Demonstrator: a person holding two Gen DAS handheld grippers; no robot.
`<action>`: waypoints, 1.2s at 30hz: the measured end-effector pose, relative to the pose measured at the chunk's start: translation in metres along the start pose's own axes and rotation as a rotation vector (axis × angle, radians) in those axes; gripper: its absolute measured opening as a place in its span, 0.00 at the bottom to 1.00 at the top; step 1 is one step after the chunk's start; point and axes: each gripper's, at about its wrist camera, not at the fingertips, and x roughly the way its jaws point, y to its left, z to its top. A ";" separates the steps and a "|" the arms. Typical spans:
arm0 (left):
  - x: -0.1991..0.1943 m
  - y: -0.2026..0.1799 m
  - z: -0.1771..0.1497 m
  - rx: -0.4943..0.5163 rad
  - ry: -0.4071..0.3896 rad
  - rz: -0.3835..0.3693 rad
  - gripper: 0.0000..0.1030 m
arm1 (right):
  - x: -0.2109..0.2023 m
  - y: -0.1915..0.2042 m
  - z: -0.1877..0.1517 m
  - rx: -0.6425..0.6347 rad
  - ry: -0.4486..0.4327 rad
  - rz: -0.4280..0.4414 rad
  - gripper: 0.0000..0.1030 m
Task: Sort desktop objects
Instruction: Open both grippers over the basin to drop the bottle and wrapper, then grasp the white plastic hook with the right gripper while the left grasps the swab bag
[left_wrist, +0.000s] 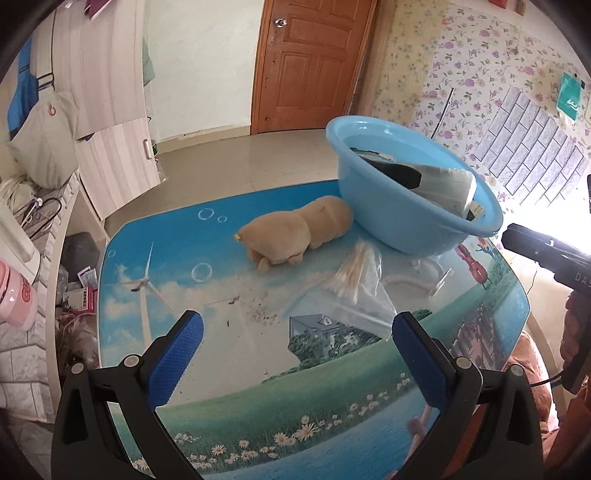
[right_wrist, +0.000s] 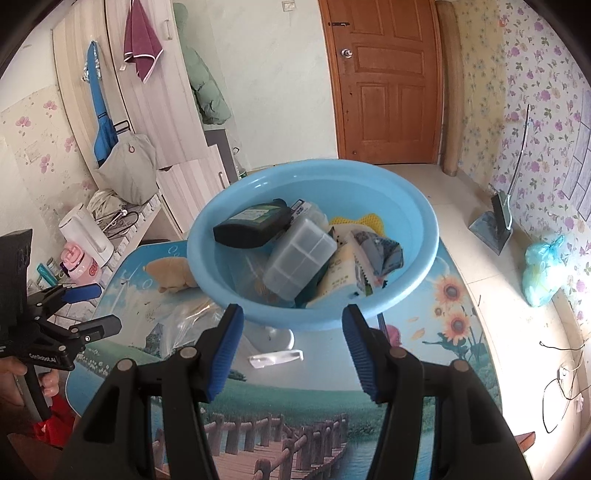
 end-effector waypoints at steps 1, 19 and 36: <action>0.001 0.003 -0.003 -0.003 0.003 0.002 0.99 | 0.000 0.000 -0.002 0.001 0.008 0.005 0.54; 0.020 0.009 -0.017 0.010 0.049 0.014 0.99 | 0.034 0.007 -0.033 -0.056 0.104 0.039 0.75; 0.081 -0.040 0.021 0.167 0.094 -0.086 0.94 | 0.084 0.010 -0.032 -0.114 0.178 0.036 0.85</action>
